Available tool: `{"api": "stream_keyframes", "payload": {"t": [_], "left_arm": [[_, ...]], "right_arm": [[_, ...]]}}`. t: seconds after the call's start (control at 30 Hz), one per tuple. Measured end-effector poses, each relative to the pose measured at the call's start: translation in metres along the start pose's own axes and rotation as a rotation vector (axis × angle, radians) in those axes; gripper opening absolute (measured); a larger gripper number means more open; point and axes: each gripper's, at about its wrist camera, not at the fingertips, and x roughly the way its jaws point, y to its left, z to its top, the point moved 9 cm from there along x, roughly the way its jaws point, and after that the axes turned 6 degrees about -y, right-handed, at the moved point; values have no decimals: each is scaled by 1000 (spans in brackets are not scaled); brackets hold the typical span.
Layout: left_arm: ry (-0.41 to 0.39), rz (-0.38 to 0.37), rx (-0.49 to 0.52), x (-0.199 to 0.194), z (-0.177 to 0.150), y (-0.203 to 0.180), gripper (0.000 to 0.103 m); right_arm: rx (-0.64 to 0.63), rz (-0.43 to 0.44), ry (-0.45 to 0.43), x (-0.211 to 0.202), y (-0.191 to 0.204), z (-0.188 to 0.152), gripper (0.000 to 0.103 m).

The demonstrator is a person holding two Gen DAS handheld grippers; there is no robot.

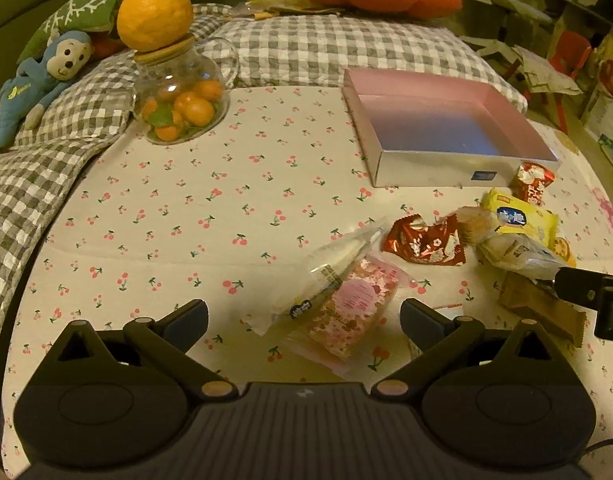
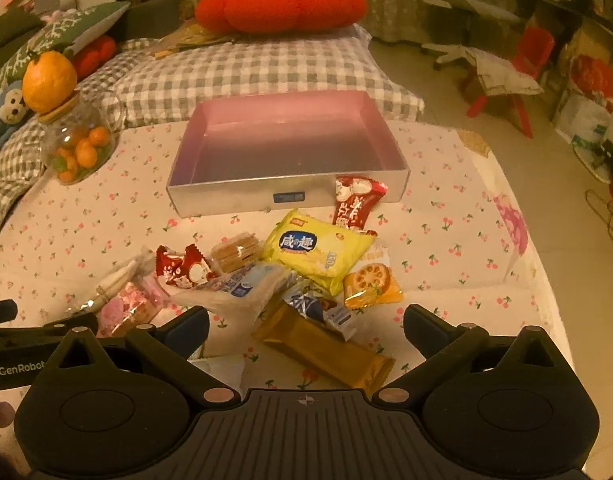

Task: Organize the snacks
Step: 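Move both tools toward the snack pile in front of the pink box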

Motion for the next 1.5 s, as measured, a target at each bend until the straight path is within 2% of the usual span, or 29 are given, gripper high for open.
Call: {"api": "stream_keyframes", "payload": {"t": [0.57, 1.5], "left_arm": [[8, 9, 7, 1, -3, -4, 102], [27, -8, 11, 3, -8, -11, 102]], "right_arm": [[-41, 10, -7, -7, 6, -1, 103], [-13, 28, 14, -4, 5, -4, 103]]}}
